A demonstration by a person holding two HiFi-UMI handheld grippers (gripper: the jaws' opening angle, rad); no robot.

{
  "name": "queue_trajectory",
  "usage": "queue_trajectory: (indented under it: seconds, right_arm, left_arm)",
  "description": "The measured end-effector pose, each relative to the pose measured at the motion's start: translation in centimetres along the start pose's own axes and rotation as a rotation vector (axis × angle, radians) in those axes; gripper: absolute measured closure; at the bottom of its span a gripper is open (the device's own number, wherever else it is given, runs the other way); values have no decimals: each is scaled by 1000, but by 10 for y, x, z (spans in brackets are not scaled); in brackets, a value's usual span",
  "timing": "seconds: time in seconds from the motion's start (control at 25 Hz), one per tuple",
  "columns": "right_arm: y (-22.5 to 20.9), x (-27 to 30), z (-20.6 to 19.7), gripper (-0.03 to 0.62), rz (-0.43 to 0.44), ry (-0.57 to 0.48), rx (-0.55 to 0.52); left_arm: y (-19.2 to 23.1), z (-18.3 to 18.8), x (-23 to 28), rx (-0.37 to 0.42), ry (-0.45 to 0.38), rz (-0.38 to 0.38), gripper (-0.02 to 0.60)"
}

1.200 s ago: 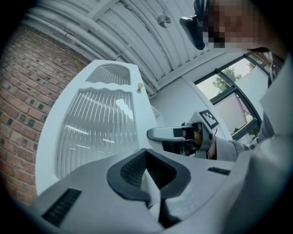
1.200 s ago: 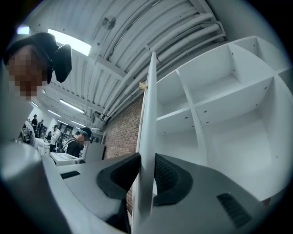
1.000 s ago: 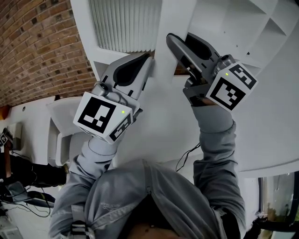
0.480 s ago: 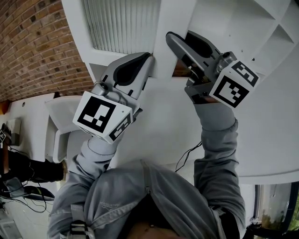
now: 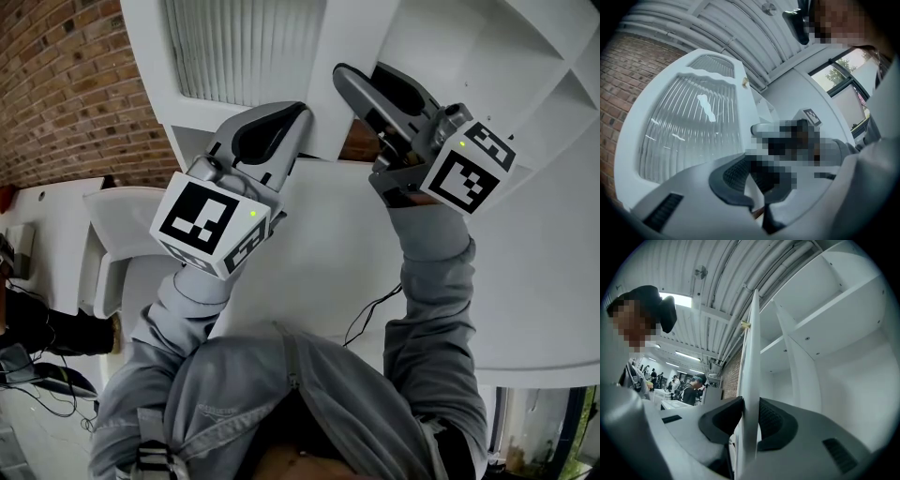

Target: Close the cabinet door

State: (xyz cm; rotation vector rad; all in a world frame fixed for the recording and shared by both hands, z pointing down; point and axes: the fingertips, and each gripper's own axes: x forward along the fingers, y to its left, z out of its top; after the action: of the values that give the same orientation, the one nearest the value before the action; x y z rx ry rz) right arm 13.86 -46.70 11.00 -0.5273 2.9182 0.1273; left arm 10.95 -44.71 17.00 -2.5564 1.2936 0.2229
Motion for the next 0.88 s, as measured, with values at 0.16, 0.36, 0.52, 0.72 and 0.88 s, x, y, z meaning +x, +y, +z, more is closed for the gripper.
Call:
queue_trajectory:
  seconds: [0.16, 0.36, 0.52, 0.72, 0.88]
  right_arm:
    - [-8, 2, 0, 488, 23, 3, 5]
    - [-14, 4, -2, 487, 42, 4, 9]
    - [-21, 7, -3, 484, 52, 1, 13]
    - [-28, 9, -3, 479, 49, -17, 30]
    - [-33, 7, -3, 459, -6, -13, -15]
  left_arm:
    - [4, -4, 11, 7, 12, 12, 575]
    - [8, -9, 19, 4, 19, 26, 575]
    - [12, -12, 24, 12, 24, 34, 575]
    - [16, -13, 29, 18, 28, 43, 575]
    - [17, -14, 33, 19, 28, 51, 575]
